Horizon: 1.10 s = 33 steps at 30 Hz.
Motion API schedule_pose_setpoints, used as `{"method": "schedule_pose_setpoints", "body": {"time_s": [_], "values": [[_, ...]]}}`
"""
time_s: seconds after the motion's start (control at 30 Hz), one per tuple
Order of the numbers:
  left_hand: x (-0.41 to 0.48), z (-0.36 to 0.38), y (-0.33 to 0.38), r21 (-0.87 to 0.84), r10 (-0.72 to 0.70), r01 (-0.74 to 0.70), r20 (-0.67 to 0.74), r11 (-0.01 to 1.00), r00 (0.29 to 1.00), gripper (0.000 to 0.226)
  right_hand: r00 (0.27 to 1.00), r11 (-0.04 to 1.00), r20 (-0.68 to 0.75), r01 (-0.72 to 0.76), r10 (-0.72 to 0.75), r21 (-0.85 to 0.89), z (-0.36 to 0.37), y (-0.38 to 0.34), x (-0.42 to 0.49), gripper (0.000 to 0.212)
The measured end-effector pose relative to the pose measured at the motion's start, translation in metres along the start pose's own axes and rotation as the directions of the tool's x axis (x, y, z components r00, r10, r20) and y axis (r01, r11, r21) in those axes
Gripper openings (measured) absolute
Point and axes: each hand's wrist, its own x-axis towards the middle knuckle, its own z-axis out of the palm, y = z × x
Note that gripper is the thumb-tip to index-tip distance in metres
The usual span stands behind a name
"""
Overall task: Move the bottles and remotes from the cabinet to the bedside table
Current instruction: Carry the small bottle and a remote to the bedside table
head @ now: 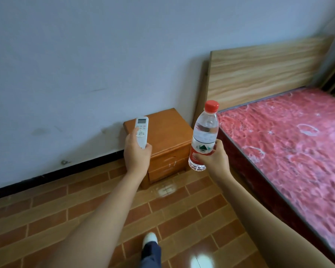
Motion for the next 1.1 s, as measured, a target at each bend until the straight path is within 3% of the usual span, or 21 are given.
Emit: {"method": "schedule_pose_setpoints", "body": {"time_s": [0.63,1.1], "values": [[0.275,0.158,-0.037,0.085,-0.067,0.066,0.001,0.994,0.998,0.056,0.993,0.999,0.113,-0.031,0.035,-0.034,0.118,-0.028,0.303,0.068],[0.366,0.28,-0.035,0.11,-0.276,0.286,-0.095,0.952,0.957,0.054,0.915,0.993,0.401,0.019,0.029,-0.116,0.155,0.015,0.507,0.066]]}}
